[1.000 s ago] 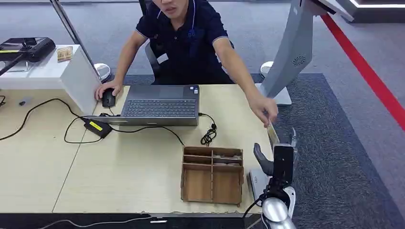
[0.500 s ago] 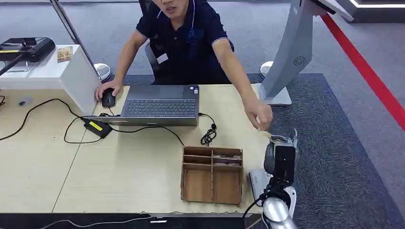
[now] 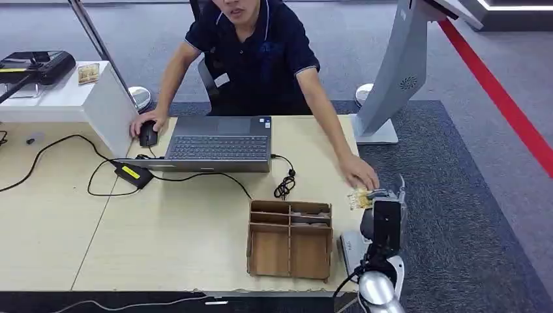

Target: Pass the card to the sensor for recognition and then transmit it.

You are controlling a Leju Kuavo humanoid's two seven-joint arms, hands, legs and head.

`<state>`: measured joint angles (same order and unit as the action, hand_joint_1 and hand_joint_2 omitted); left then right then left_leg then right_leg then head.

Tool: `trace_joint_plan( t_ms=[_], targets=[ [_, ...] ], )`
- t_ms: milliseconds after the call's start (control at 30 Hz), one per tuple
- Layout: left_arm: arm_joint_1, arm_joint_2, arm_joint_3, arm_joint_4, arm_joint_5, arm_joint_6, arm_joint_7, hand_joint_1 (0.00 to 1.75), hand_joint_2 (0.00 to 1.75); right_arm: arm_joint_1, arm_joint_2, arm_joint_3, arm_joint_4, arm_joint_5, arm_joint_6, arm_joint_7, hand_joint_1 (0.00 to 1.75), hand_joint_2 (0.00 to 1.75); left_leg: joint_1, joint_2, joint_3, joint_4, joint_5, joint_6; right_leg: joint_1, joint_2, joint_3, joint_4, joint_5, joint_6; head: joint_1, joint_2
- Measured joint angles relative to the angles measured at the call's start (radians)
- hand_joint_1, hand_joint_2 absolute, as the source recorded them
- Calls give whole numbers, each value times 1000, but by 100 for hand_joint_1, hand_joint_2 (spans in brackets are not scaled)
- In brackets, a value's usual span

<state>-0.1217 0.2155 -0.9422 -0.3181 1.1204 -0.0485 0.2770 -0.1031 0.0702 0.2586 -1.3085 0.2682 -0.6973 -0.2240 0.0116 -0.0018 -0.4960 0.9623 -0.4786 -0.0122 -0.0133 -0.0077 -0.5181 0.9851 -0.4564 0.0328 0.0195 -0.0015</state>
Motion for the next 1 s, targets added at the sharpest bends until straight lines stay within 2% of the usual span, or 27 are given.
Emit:
trace_joint_plan(
  t_ms=[467,933,1000],
  targets=[
    [0,-1,0,0,18,16,0,0,0,65,-24,-3,47,55,0,26,175,175,0,0,0,0,0,0,0,0,0,0,0,0,0,0],
    [0,-2,0,0,20,16,0,0,0,76,-34,-4,79,66,-1,29,175,175,0,0,0,0,0,0,0,0,0,0,0,0,0,0],
    [0,-2,0,0,23,20,0,0,0,78,-37,-5,96,93,-1,46,175,175,0,0,0,0,0,0,0,0,0,0,0,0,0,0]
  ],
)
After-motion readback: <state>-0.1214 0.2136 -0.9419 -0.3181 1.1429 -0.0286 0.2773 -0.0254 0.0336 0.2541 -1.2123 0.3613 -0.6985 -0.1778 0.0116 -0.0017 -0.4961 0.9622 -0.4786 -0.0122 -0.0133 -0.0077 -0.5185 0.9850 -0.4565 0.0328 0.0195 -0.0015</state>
